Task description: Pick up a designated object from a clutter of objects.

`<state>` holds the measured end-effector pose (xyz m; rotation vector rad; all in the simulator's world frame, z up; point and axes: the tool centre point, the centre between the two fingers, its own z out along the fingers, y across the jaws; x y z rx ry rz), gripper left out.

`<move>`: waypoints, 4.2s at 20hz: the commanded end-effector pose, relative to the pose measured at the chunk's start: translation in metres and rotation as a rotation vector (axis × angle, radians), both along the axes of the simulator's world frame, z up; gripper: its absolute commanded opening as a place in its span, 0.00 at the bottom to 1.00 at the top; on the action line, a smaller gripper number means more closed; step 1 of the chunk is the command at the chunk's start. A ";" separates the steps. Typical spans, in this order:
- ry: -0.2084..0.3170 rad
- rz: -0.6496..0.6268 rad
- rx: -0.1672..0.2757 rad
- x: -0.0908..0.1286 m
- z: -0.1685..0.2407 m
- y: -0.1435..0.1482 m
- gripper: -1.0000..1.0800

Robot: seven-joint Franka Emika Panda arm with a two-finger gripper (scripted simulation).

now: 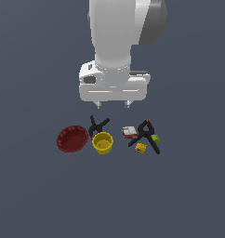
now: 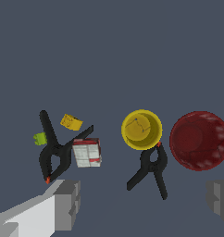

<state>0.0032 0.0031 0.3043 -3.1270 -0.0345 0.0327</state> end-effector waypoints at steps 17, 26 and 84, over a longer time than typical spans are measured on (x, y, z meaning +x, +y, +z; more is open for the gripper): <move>0.006 0.051 -0.028 0.003 -0.011 0.009 0.62; 0.040 0.216 -0.141 0.002 -0.053 -0.003 0.62; 0.212 1.016 -0.426 -0.025 -0.227 -0.028 0.00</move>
